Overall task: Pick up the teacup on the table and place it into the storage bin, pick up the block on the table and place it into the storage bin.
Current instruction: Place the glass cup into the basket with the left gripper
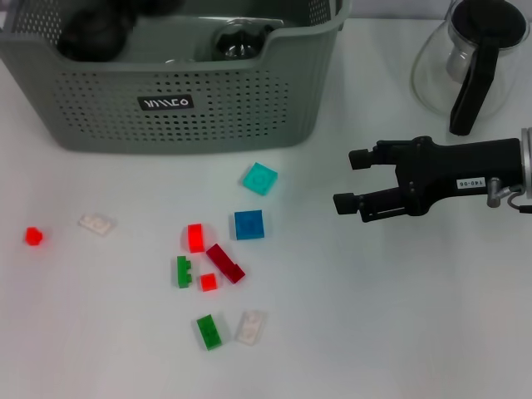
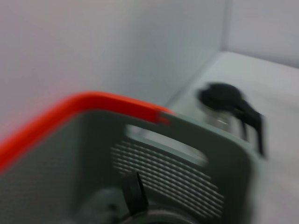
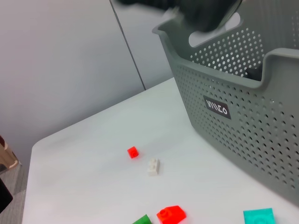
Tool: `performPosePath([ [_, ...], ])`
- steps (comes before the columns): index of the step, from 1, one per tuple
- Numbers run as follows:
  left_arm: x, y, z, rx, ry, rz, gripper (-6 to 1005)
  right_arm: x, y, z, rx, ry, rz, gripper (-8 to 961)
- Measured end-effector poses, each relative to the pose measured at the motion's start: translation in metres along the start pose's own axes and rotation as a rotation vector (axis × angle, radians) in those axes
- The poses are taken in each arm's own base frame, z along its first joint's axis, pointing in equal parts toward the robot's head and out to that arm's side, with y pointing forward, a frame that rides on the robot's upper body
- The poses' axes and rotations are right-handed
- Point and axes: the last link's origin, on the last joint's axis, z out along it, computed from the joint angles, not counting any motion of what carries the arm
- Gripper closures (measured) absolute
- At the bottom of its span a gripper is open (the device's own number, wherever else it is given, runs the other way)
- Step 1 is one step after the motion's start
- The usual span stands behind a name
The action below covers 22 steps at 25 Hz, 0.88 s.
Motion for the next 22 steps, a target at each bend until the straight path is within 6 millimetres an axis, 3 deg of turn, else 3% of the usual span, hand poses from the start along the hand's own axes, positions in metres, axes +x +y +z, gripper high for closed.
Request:
performPosePath([
  [4, 0.014, -0.027, 0.018, 0.103, 0.013, -0.062, 957, 0.0, 0.0, 0.001, -0.001, 0.002, -0.001, 9],
  [9, 0.013, -0.045, 0.066, 0.186, -0.07, -0.101, 957, 0.001, 0.0, 0.003, -0.001, 0.001, -0.004, 9],
  [15, 0.015, -0.033, 0.113, 0.177, -0.168, -0.029, 956, 0.0, 0.0, 0.004, -0.002, -0.001, -0.004, 9],
  [22, 0.018, -0.02, 0.128, 0.178, -0.195, 0.023, 956, 0.002, 0.001, 0.004, 0.001, -0.003, 0.002, 9],
])
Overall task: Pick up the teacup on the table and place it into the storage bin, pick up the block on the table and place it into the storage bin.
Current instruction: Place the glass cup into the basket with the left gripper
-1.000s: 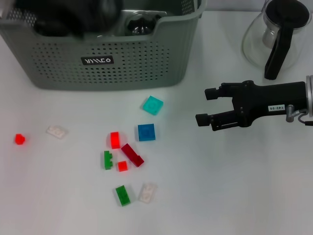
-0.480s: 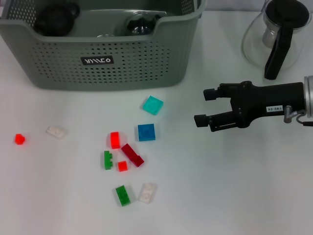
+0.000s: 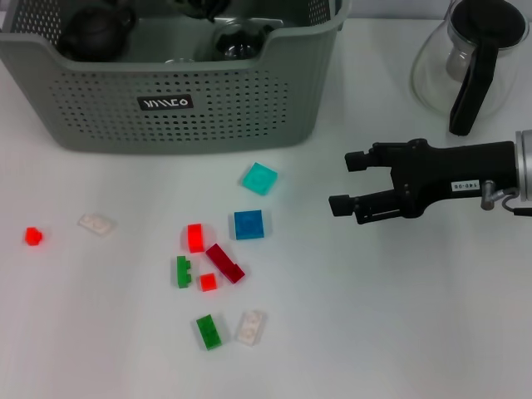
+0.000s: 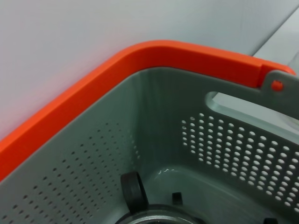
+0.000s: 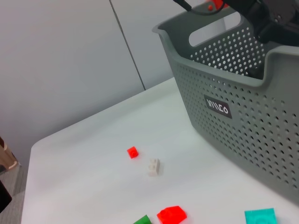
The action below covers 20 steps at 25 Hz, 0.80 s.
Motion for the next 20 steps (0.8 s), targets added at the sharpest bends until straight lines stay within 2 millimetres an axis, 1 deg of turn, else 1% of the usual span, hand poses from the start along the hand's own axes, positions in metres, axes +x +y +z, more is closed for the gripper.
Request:
performPosePath([
  [7, -0.001, 0.012, 0.007, -0.006, -0.029, 0.053, 956, 0.003, 0.0, -0.001, 0.001, 0.002, 0.005, 9],
  [11, -0.002, 0.015, 0.01, 0.014, -0.046, 0.063, 956, 0.004, 0.001, -0.001, 0.002, 0.002, 0.008, 9],
  [16, 0.002, 0.01, 0.003, 0.049, -0.025, 0.039, 785, 0.006, 0.001, -0.001, 0.001, 0.003, 0.012, 9],
  [19, 0.003, 0.002, -0.01, 0.082, 0.014, 0.004, 557, 0.007, 0.001, -0.002, 0.003, 0.004, 0.013, 9],
  [20, 0.003, -0.002, -0.018, 0.1, 0.033, -0.016, 511, 0.007, 0.001, -0.003, 0.005, 0.005, 0.013, 9],
])
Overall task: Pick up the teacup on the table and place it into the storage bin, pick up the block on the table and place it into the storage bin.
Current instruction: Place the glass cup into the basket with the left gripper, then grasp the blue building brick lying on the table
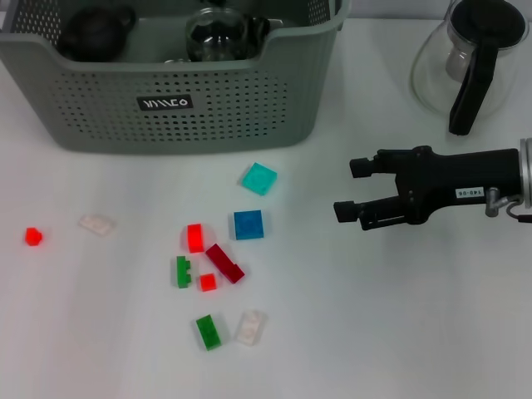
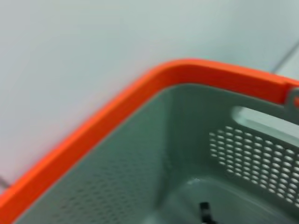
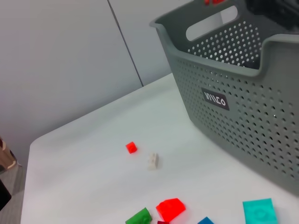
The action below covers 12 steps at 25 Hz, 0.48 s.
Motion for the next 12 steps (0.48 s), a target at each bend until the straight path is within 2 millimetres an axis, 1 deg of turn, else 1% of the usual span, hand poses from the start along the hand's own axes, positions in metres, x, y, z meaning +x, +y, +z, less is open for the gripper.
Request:
performPosePath([
  [2, -0.001, -0.01, -0.015, 0.025, 0.037, -0.043, 418, 0.0, -0.001, -0.001, 0.002, 0.0, -0.001, 9],
  [4, -0.005, -0.02, -0.036, 0.015, 0.094, -0.112, 325, 0.0, -0.001, -0.002, 0.004, 0.0, -0.002, 9],
  [6, -0.01, -0.024, -0.056, -0.044, 0.162, -0.172, 287, -0.001, -0.002, -0.003, 0.006, 0.001, -0.006, 9],
  [7, -0.013, -0.023, -0.068, -0.104, 0.217, -0.197, 267, -0.002, -0.002, -0.003, 0.006, 0.001, -0.008, 9],
  [8, -0.016, -0.022, -0.076, -0.15, 0.253, -0.21, 248, -0.002, -0.002, -0.003, 0.006, 0.002, -0.01, 9],
  [9, -0.028, -0.01, -0.098, -0.318, 0.366, -0.201, 229, -0.003, -0.002, -0.002, 0.005, 0.003, -0.012, 9],
  [10, -0.028, -0.01, -0.098, -0.318, 0.366, -0.201, 230, -0.003, -0.002, -0.002, 0.005, 0.005, -0.015, 9],
  [12, -0.04, 0.005, -0.114, -0.455, 0.452, -0.149, 231, -0.004, -0.002, -0.001, 0.003, 0.007, -0.025, 9],
])
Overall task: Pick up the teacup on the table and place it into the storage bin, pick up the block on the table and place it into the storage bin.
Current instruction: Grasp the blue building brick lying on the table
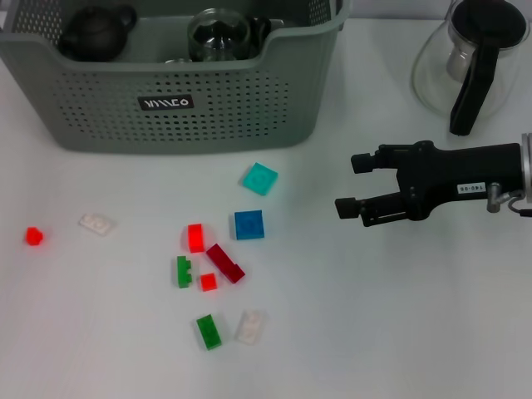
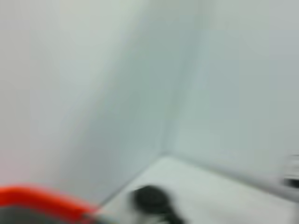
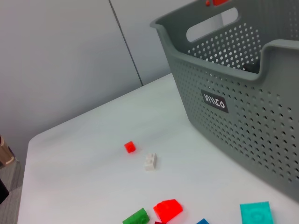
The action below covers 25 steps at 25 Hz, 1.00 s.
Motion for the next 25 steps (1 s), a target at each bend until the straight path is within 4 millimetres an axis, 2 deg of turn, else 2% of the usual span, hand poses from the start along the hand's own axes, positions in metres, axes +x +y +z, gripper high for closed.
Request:
performPosePath([
  [4, -0.029, 0.034, -0.014, -0.221, 0.039, 0.122, 234, -0.001, 0.001, 0.003, -0.006, -0.001, -0.025, 8],
  [10, -0.081, 0.059, -0.007, -0.42, 0.005, 0.168, 237, 0.0, 0.005, 0.008, -0.029, 0.01, -0.057, 8],
  [14, -0.101, 0.059, -0.004, -0.445, -0.034, 0.14, 240, 0.001, 0.009, 0.012, -0.053, 0.029, -0.069, 9],
  [18, -0.112, 0.054, -0.003, -0.446, -0.08, 0.115, 242, 0.001, 0.012, 0.018, -0.073, 0.043, -0.08, 9],
  [23, -0.122, 0.042, -0.001, -0.382, -0.153, 0.086, 242, -0.002, 0.013, 0.024, -0.081, 0.062, -0.119, 9],
  [25, -0.127, 0.034, -0.002, -0.332, -0.158, 0.069, 242, -0.004, 0.013, 0.034, -0.084, 0.085, -0.16, 9],
])
